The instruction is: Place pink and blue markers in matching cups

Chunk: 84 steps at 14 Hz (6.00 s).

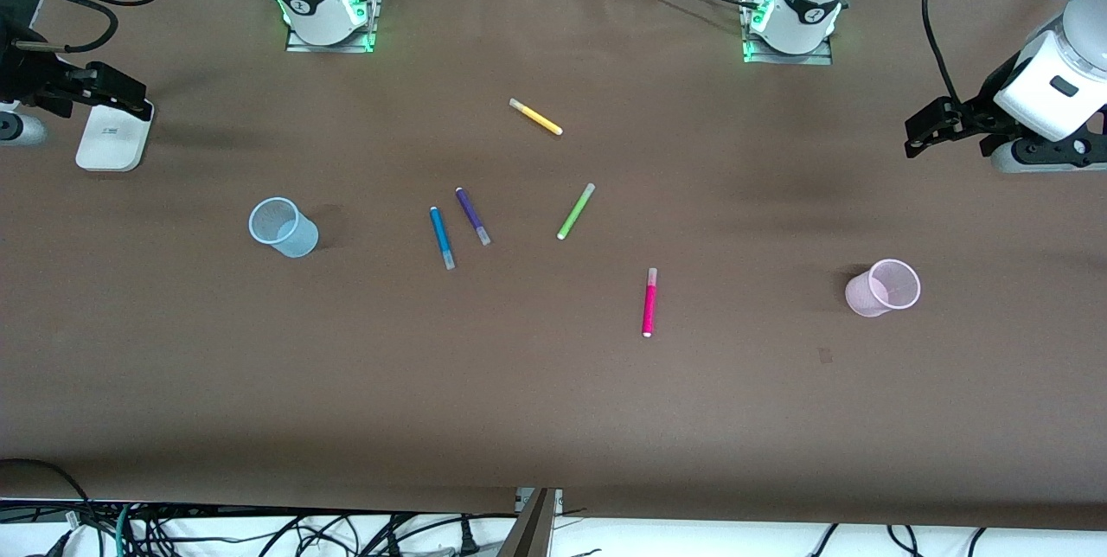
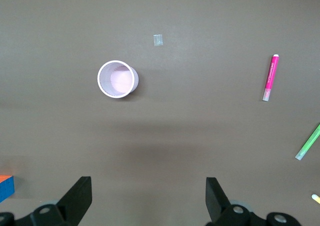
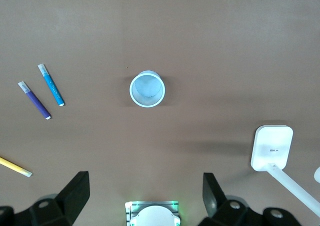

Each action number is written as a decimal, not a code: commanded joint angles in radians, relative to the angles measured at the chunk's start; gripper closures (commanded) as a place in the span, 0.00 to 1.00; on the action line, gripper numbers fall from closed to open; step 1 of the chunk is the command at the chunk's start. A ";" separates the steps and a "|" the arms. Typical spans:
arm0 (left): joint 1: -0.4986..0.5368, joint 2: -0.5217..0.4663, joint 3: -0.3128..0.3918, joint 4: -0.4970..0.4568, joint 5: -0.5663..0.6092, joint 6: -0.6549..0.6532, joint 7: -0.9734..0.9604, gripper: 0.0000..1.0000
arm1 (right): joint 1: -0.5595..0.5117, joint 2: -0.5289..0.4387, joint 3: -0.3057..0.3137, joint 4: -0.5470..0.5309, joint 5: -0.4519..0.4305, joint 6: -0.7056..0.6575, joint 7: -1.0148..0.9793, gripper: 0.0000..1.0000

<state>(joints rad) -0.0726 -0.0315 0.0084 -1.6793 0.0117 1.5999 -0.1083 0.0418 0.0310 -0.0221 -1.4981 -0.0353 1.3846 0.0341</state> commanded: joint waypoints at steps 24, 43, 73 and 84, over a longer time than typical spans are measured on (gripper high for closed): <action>-0.177 0.560 -0.173 0.046 -0.035 0.487 -0.045 0.00 | 0.398 0.685 0.024 -0.016 0.126 0.655 0.029 0.00; -0.269 0.779 -0.169 0.024 0.013 0.776 -0.034 0.75 | 0.438 0.728 0.024 -0.076 0.117 0.794 0.133 1.00; 0.077 0.654 -0.130 0.173 0.666 -0.087 0.544 0.92 | -0.052 0.346 -0.079 -0.355 0.649 0.349 -1.959 0.01; 0.071 0.601 -0.140 0.237 0.564 -0.127 0.536 0.00 | -0.022 0.342 -0.071 -0.004 0.444 0.146 -0.827 0.00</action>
<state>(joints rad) -0.0023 0.6091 -0.1288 -1.4855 0.6366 1.5095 0.4113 0.0073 0.3685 -0.0962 -1.5522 0.4530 1.5616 -0.9941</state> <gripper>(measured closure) 0.132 0.000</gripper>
